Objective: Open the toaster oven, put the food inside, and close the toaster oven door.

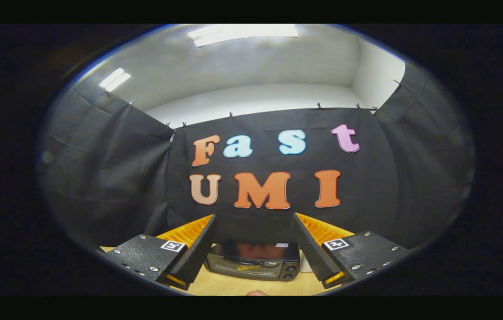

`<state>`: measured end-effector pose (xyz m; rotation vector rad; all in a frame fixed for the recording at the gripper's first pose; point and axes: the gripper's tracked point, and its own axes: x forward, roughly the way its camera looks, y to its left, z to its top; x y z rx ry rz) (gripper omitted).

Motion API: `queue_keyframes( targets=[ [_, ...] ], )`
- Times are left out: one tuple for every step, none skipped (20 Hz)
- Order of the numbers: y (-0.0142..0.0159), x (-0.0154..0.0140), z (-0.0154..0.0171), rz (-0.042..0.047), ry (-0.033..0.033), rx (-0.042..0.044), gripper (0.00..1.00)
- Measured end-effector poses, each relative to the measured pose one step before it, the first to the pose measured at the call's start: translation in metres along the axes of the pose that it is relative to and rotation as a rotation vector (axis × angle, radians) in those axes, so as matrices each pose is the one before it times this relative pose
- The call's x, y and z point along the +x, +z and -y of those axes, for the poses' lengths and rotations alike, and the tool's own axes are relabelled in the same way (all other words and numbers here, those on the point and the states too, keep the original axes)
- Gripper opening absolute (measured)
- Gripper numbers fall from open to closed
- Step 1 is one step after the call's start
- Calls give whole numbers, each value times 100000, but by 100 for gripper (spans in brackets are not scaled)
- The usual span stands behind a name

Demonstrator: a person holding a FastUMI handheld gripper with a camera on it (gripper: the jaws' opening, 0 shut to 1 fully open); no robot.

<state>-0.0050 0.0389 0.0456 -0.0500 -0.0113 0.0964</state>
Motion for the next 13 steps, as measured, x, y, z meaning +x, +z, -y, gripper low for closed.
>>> queue_keyframes(
  targets=[
    [-49, 48, 73, -159, 296, 968, 97],
    [-86, -6, 248, -205, -270, 804, 97],
    [31, 46, 205, 844, -360, 615, 97],
    [410, 129, 148, 1231, -231, 151, 97],
    [245, 123, 38, 1536, 344, -496, 97],
    [102, 217, 121, 404, -402, -795, 97],
    [-154, 20, 256, -446, -1056, -432, 97],
    [25, 108, -42, 493, -45, -115, 97],
    [93, 76, -107, 341, 34, 20, 97],
    [-3, -111, -52, -131, -41, -61, 97],
    [2, 21, -154, -12, 1, 55, 97],
    [23, -20, 72, 80, 177, 137, 97],
    [105, 22, -103, 367, 342, -61, 97]
  ],
)
